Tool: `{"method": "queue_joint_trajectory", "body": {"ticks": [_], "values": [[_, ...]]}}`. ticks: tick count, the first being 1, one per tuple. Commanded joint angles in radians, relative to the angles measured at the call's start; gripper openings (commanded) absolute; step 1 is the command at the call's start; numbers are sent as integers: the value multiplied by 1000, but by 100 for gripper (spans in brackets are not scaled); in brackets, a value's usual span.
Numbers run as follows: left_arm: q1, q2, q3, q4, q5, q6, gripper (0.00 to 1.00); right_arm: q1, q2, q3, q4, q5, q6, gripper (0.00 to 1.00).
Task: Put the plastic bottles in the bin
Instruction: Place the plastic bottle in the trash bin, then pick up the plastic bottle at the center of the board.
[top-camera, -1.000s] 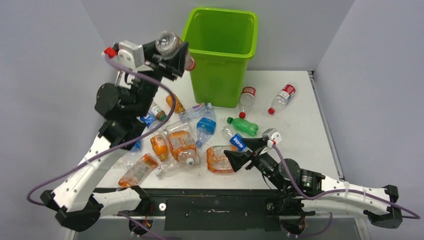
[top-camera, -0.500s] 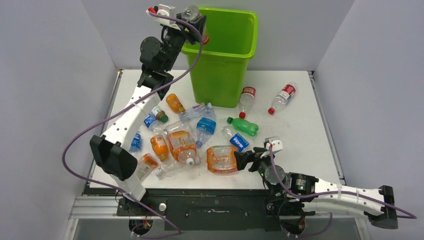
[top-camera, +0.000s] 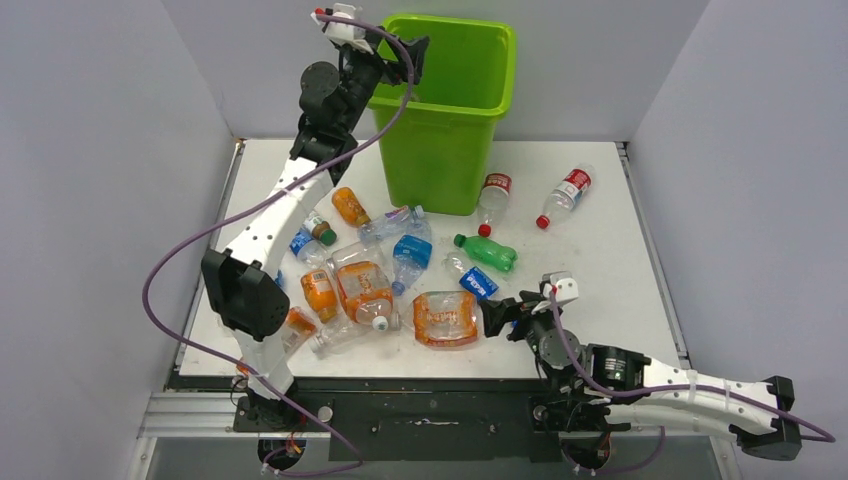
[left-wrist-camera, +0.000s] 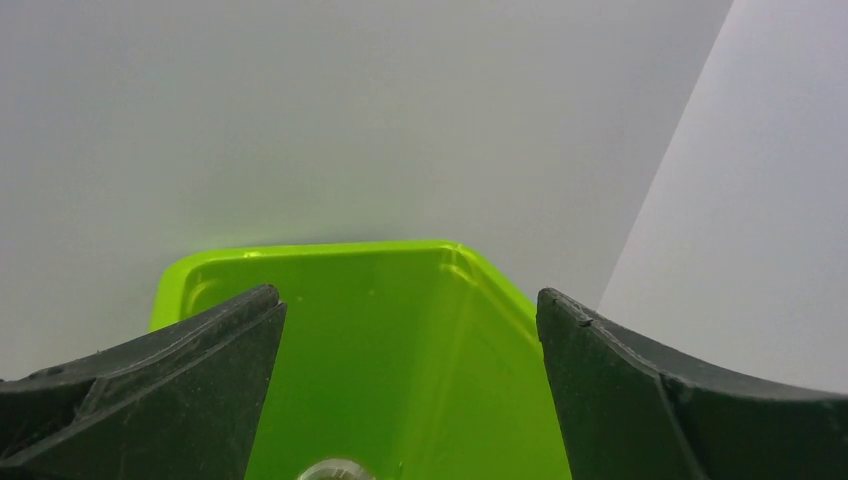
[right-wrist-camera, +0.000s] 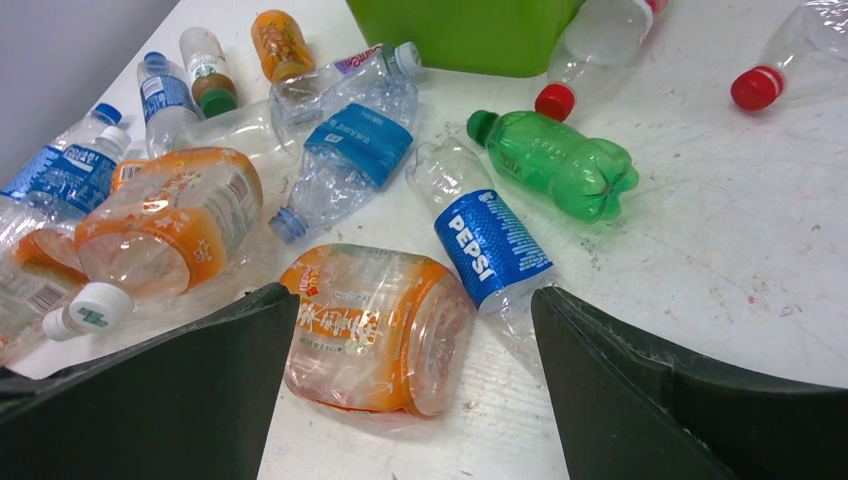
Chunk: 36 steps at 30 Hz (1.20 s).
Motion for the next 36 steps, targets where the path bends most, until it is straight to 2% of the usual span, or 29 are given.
{"method": "queue_joint_trajectory", "body": {"ticks": [1, 4, 6, 13, 15, 17, 23, 27, 32, 36], "values": [[2, -192, -82, 122, -15, -43, 96, 5, -27, 80, -83, 88, 18, 90], [2, -354, -266, 174, -20, -51, 96, 5, -32, 101, -134, 122, 62, 90], [1, -471, -386, 137, -34, -46, 96, 4, -25, 111, -164, 136, 91, 90], [-7, -856, -758, -260, -114, 34, 96, -3, 71, 133, -221, 167, 167, 90], [-9, -945, -848, -368, -109, 63, 96, -35, 117, 131, -207, 132, 167, 90], [-26, -1013, -942, -412, -133, 86, 96, -112, 175, 125, -166, 29, 144, 90], [-39, -1087, -1131, -412, -117, -22, 96, -561, 292, 62, 27, -505, 91, 90], [-40, -1076, -1154, -424, -87, -64, 97, -750, 398, 32, 109, -658, 82, 90], [-62, -1086, -1179, -424, -85, -79, 97, -773, 515, -3, 225, -713, 77, 91], [-114, -1105, -1180, -435, -116, -48, 97, -739, 585, -8, 280, -708, 50, 90]]}}
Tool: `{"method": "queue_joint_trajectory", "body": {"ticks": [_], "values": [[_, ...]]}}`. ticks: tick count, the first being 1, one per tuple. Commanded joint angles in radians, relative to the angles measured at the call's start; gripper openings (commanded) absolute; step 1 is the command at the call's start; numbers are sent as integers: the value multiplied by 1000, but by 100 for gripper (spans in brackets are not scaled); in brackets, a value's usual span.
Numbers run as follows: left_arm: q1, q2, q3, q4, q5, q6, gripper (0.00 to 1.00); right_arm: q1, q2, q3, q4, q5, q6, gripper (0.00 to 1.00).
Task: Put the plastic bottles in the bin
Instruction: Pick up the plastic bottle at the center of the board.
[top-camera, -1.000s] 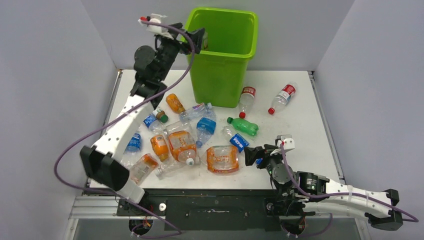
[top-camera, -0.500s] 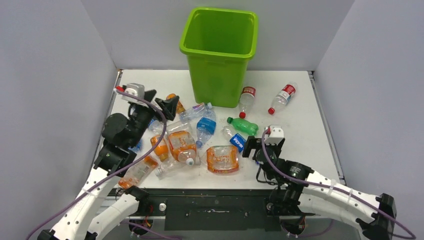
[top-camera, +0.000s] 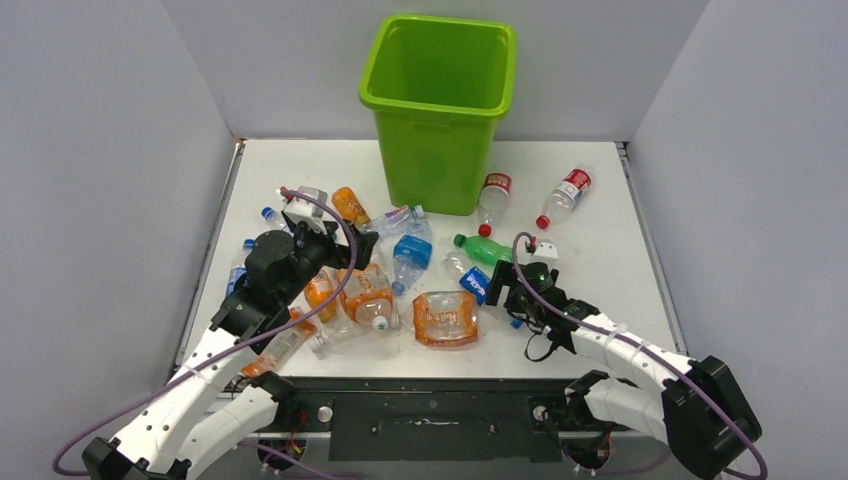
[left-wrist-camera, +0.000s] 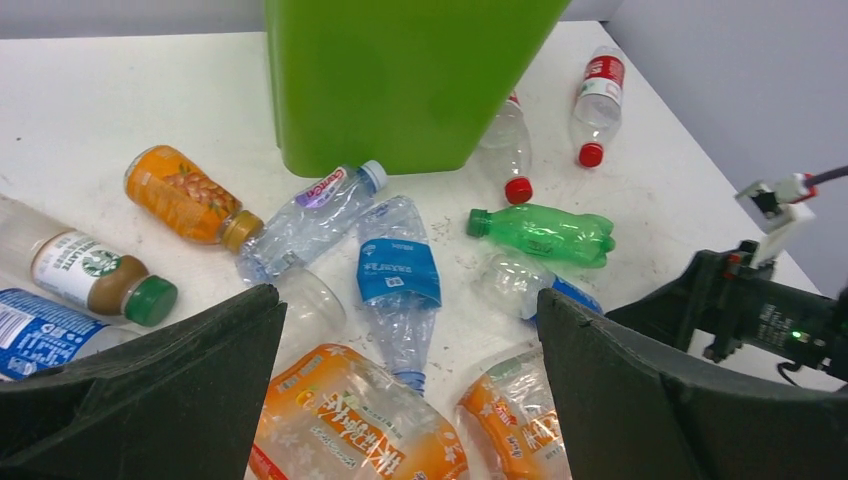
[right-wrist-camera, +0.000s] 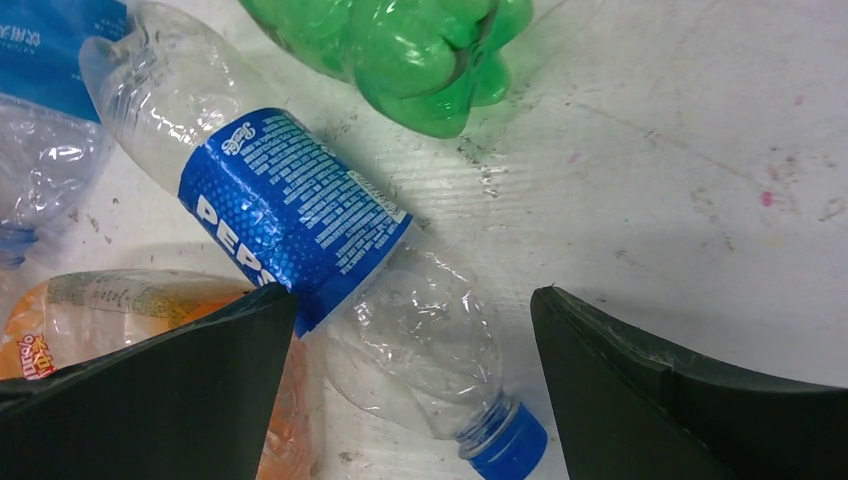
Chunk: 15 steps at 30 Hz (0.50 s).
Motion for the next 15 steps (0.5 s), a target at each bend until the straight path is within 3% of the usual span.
{"method": "queue_joint_trajectory", "body": {"ticks": [1, 5, 12, 15], "values": [[-54, -39, 8, 25, -18, 20, 97, 49, 56, -1, 137, -33, -42, 90], [-86, -47, 6, 23, -31, 32, 97, 117, 116, 16, 108, 63, -39, 90], [-96, -44, 9, 16, -34, 35, 97, 119, 153, -5, 118, 87, -12, 97], [-96, -42, 10, 14, -34, 35, 97, 114, 158, -4, 127, 80, -9, 89]]}}
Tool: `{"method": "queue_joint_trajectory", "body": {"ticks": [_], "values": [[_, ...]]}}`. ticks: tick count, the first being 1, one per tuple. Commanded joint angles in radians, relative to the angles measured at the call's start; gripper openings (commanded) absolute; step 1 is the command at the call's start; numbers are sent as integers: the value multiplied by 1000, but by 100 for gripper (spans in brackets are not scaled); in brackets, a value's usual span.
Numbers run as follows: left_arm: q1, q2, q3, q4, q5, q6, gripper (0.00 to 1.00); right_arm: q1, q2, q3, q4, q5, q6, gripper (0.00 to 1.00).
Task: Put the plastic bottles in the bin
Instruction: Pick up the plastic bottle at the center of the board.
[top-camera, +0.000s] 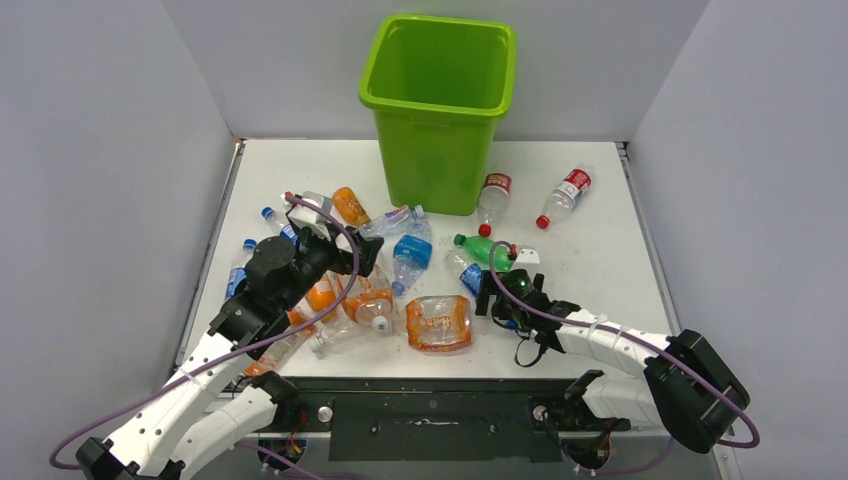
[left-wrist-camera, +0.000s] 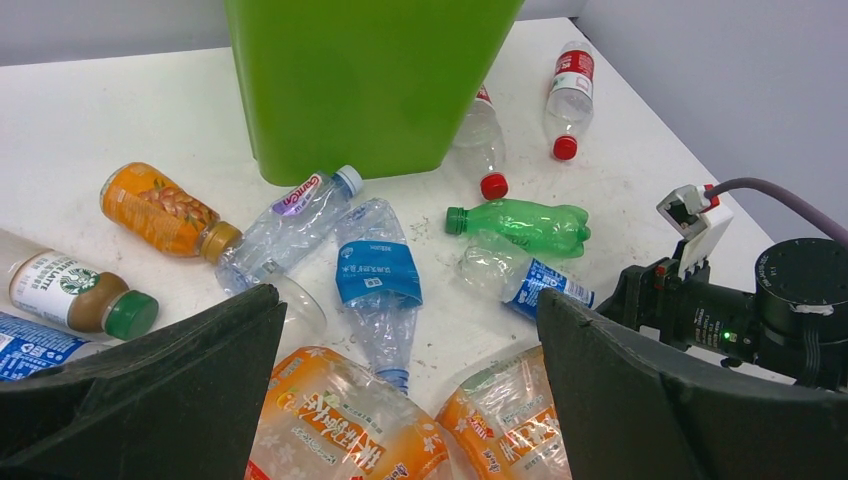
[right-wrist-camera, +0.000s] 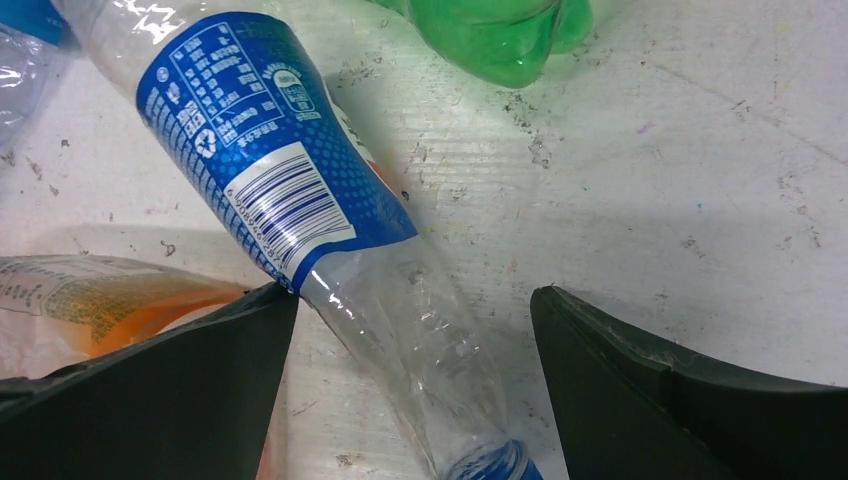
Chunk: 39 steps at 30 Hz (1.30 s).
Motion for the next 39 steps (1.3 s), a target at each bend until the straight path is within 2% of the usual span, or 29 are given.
{"method": "queue_joint_trajectory", "body": {"ticks": [1, 4, 8, 13, 16, 18, 25, 29, 34, 39], "values": [[-8, -6, 10, 16, -11, 10, 97, -4, -3, -2, 51, 25, 13, 84], [-16, -7, 10, 15, -16, 12, 97, -3, -14, -11, 70, 5, 19, 69], [-30, -12, 10, 13, -29, 19, 97, -2, -24, -23, 90, -34, 23, 62], [-42, -16, 10, 8, -42, 22, 97, -4, -64, -27, 88, -62, 31, 38], [-51, -21, 9, 4, -58, 28, 97, -1, -148, -19, 57, -67, 34, 24], [-54, -26, 8, 5, -67, 31, 97, 6, -229, -8, 35, -85, 28, 7], [-62, -59, -21, 65, -37, 12, 96, 46, -562, 37, 48, -237, -42, 5], [-72, -102, -72, 216, 117, -52, 96, 50, -681, 45, 139, -343, -36, 5], [-73, -120, -173, 477, 362, -245, 96, 50, -719, 44, 365, -433, 26, 5], [-88, -48, -285, 798, 487, -487, 96, 51, -645, 28, 664, -482, 140, 5]]}}
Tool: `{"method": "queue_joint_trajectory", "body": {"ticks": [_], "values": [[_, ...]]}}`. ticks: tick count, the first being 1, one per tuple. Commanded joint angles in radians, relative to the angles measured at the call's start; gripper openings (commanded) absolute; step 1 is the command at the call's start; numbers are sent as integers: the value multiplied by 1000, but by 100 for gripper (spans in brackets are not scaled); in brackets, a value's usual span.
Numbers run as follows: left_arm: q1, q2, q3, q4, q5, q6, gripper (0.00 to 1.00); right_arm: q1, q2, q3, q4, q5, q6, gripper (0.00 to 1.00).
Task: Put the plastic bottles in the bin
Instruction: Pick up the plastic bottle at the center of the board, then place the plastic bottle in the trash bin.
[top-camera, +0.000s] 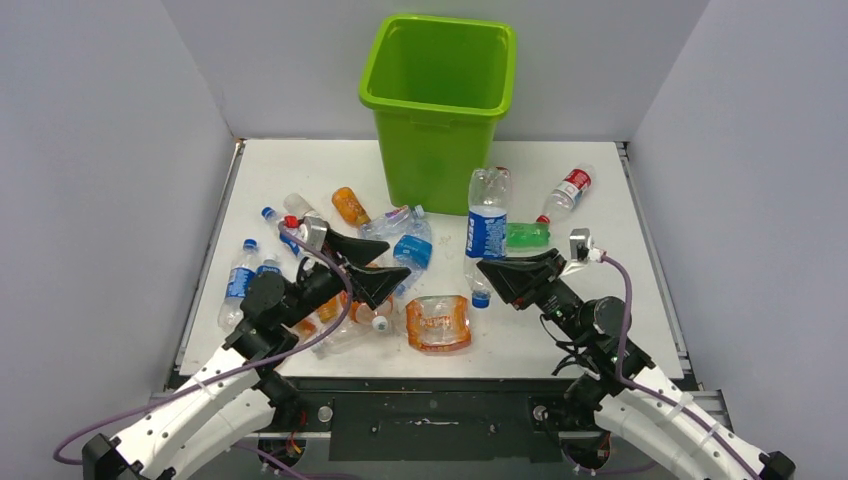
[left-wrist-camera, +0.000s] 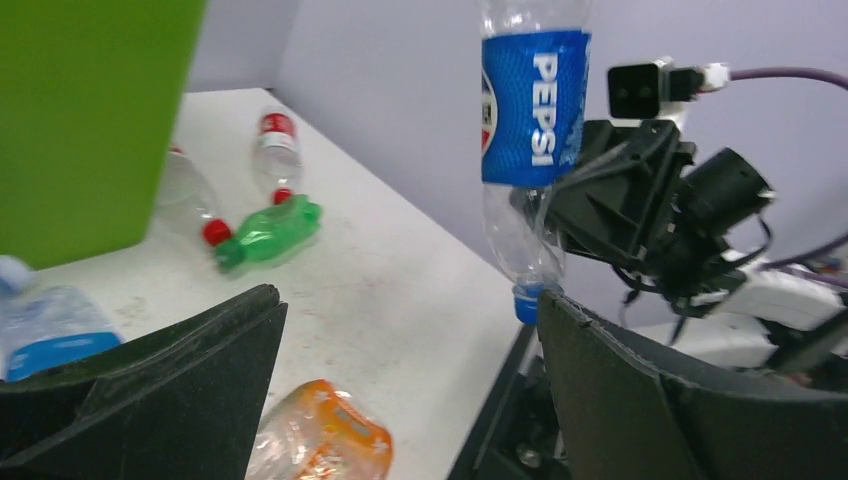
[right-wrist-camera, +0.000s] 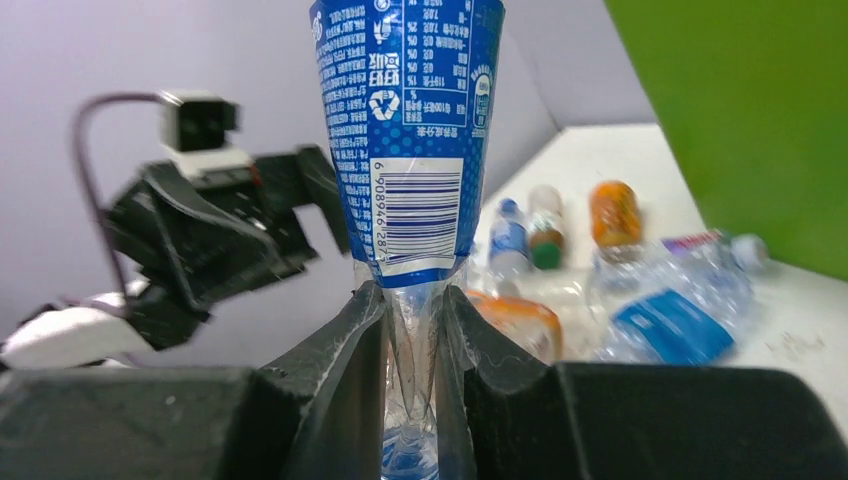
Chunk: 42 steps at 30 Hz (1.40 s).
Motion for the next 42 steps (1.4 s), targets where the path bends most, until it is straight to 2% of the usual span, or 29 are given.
{"method": "queue_joint_trajectory", "body": {"ticks": [1, 5, 9, 19, 22, 24, 25, 27, 29, 31, 33, 36, 37, 39, 41, 42], "values": [[-26, 72, -62, 381, 169, -241, 96, 5, 81, 15, 391, -85, 129, 5], [-116, 165, -30, 427, 189, -235, 96, 14, 198, 10, 605, -118, 220, 5], [-222, 234, 5, 433, 132, -180, 96, 43, 270, 11, 709, -107, 243, 5], [-294, 323, 37, 457, 42, -130, 96, 134, 324, 12, 767, -72, 215, 5], [-301, 318, 33, 470, 10, -114, 99, 145, 323, 7, 761, -65, 205, 5], [-307, 321, 38, 485, 24, -105, 85, 147, 320, 2, 753, -59, 201, 5], [-309, 324, 44, 483, 32, -100, 70, 148, 318, -1, 752, -57, 200, 5], [-315, 332, 56, 462, 41, -90, 51, 149, 316, -2, 743, -55, 193, 5], [-321, 335, 61, 455, 49, -81, 40, 151, 315, 0, 728, -55, 186, 5], [-325, 332, 58, 464, 48, -77, 34, 155, 317, 0, 712, -54, 178, 5], [-329, 331, 61, 468, 55, -68, 24, 156, 317, -3, 695, -55, 172, 5], [-332, 330, 74, 444, 67, -47, 0, 158, 313, 0, 657, -58, 167, 5], [-331, 327, 79, 426, 66, -38, 0, 157, 309, 5, 637, -61, 162, 5], [-331, 304, 85, 375, 38, -4, 0, 159, 285, 24, 560, -66, 145, 32], [-332, 256, 100, 253, -10, 59, 0, 157, 252, 48, 459, -67, 121, 75], [-332, 217, 111, 191, -39, 100, 0, 158, 228, 62, 403, -64, 104, 88]]}}
